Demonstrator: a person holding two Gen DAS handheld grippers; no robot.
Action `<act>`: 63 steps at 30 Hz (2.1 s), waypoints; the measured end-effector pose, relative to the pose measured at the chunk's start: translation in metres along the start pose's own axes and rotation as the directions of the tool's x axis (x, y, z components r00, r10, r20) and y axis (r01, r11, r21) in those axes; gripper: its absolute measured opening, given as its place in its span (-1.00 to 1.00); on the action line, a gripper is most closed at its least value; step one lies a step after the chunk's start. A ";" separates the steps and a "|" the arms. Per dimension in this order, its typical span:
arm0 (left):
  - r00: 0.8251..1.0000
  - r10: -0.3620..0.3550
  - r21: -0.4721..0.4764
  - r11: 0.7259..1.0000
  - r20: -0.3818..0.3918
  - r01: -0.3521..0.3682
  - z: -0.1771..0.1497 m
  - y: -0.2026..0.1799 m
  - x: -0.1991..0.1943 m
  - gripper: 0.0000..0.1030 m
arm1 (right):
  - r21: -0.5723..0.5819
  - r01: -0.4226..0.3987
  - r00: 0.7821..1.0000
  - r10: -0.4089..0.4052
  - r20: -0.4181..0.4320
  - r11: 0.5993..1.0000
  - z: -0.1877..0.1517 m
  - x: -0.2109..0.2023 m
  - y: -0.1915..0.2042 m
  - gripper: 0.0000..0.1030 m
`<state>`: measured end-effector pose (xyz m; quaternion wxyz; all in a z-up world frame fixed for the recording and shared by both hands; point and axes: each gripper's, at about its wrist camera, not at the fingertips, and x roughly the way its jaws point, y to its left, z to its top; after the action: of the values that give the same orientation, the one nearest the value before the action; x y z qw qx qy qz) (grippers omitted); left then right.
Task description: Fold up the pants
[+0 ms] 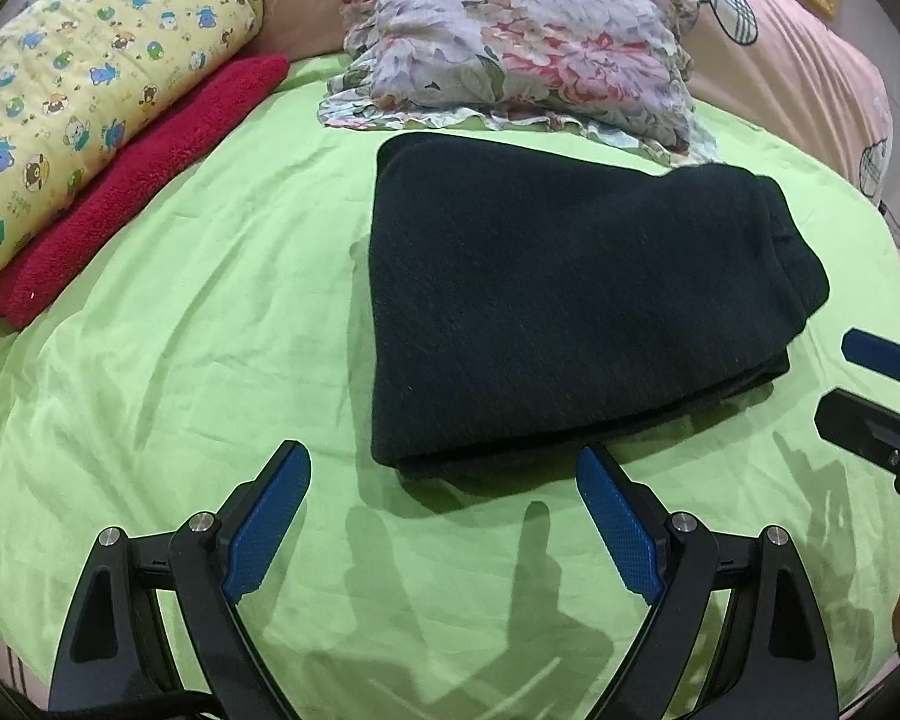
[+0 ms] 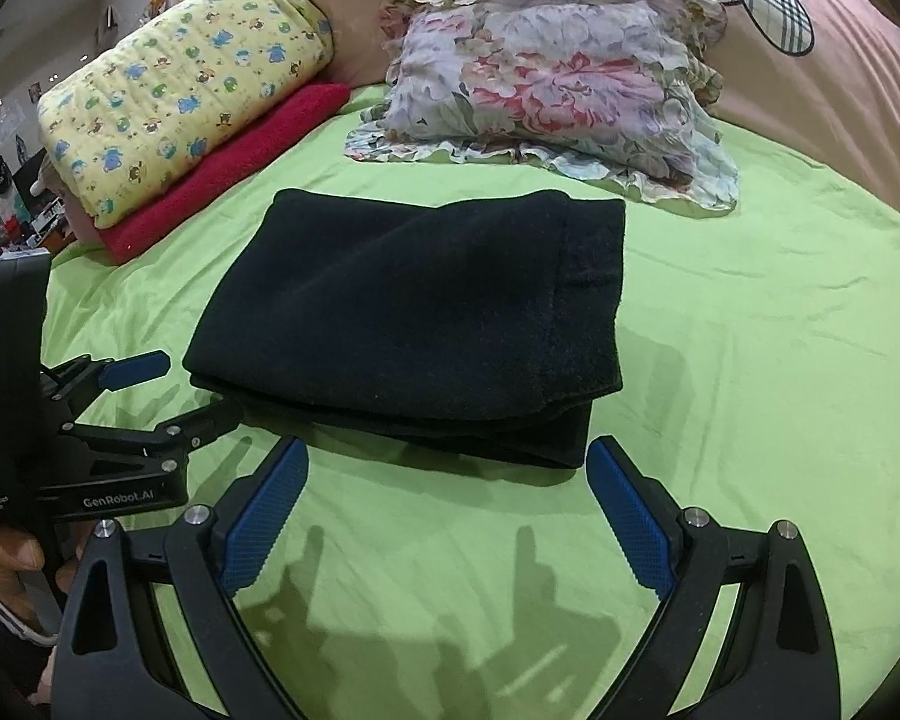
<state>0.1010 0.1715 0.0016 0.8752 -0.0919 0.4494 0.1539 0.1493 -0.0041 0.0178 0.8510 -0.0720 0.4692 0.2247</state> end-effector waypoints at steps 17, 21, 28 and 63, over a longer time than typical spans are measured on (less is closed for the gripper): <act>1.000 -0.020 -0.019 1.000 0.014 0.020 0.000 0.005 -0.003 0.76 | -0.027 -0.011 0.998 0.013 0.060 1.000 0.006 0.001 0.012 0.83; 1.000 -0.022 -0.026 0.999 0.021 0.023 0.000 0.006 -0.005 0.76 | -0.013 -0.017 0.998 0.018 0.060 1.000 0.006 0.002 0.011 0.83; 0.999 -0.023 -0.020 1.000 0.034 0.024 0.000 0.004 -0.011 0.76 | -0.009 -0.025 0.997 0.025 0.068 1.000 0.006 0.000 0.011 0.83; 0.993 -0.031 -0.028 0.999 0.110 0.034 0.028 0.000 -0.020 0.76 | 0.072 -0.009 0.992 -0.001 0.129 0.997 0.018 -0.007 -0.011 0.83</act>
<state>0.1115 0.1765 0.0342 0.8995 -0.1035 0.3967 0.1512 0.1647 -0.0099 0.0325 0.8812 -0.0256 0.4211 0.2135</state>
